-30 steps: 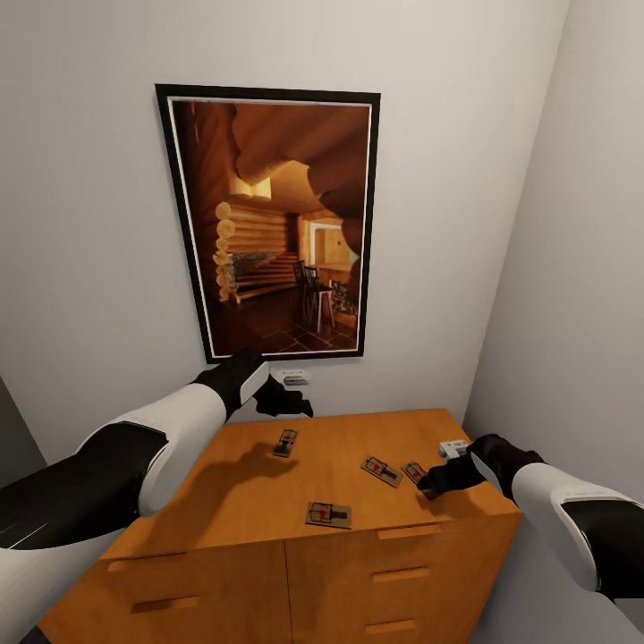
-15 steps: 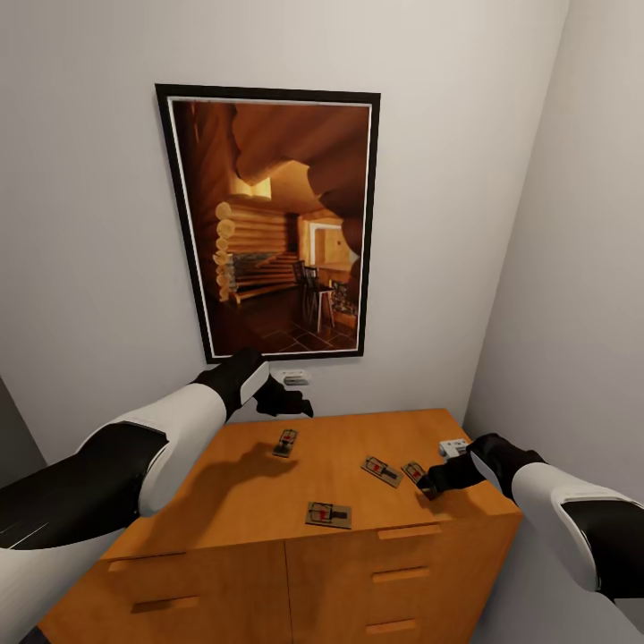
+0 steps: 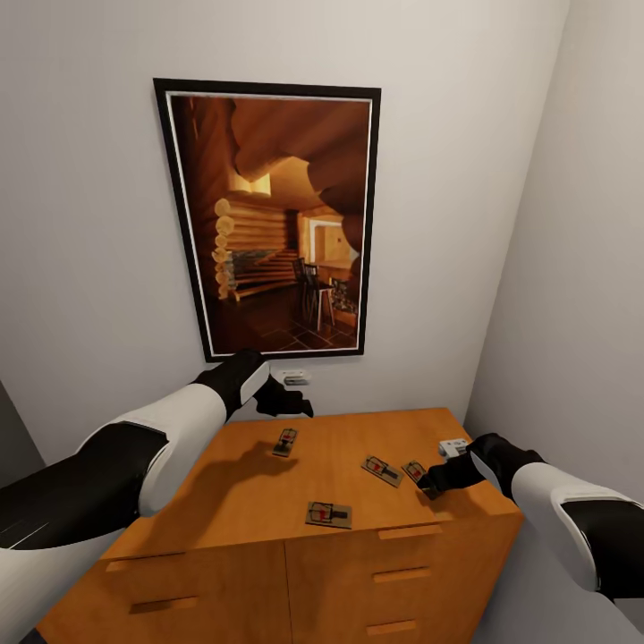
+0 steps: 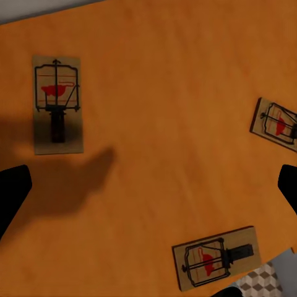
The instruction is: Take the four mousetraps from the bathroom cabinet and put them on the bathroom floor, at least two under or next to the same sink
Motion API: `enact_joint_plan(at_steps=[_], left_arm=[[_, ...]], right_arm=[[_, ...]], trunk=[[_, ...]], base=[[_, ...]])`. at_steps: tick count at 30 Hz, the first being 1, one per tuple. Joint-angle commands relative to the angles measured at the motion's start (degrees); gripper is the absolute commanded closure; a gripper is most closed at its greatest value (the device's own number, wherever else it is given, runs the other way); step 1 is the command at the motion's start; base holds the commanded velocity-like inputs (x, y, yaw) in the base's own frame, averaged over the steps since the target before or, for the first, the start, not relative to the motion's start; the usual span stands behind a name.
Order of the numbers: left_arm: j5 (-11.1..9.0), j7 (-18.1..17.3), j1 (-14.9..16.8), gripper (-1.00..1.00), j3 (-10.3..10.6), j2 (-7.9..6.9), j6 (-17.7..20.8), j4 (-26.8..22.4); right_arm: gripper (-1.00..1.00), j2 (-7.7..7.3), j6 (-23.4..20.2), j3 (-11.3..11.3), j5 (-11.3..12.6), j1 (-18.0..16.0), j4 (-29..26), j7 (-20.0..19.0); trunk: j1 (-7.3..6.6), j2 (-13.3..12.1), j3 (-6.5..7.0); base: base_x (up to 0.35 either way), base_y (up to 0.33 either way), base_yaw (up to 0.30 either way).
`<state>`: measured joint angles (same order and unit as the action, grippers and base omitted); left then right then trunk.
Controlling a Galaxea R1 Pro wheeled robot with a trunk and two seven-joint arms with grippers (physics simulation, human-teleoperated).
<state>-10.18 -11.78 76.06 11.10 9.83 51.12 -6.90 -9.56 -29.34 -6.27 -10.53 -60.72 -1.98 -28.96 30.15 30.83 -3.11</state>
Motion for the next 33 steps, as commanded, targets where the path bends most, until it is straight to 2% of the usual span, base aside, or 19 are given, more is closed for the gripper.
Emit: enact_joint_plan(at_steps=[1,24,33], left_arm=[[-0.42,-0.08,0.05,-1.00,0.50,-0.01,0.21,-0.04],[-0.43,-0.08,0.05,-1.00,0.50,0.06,0.21,-0.13],[-0.42,-0.08,0.05,-1.00,0.50,0.02,0.28,-0.05]], right_arm=[[-1.00,-0.02,-0.13,-0.44,-0.28,-0.03,-0.13,-0.44],[-1.00,0.58,-0.22,-0.80,-0.63,-0.03,-0.18,-0.17],[-1.00,0.89,-0.83,-0.87,-0.78,-0.01,-2.56,1.73]], trunk=[[0.03,0.11,-0.12],[0.03,0.11,-0.12],[0.03,0.11,-0.12]], base=[[0.000,0.000,0.000],[0.000,0.000,0.000],[0.000,0.000,0.000]])
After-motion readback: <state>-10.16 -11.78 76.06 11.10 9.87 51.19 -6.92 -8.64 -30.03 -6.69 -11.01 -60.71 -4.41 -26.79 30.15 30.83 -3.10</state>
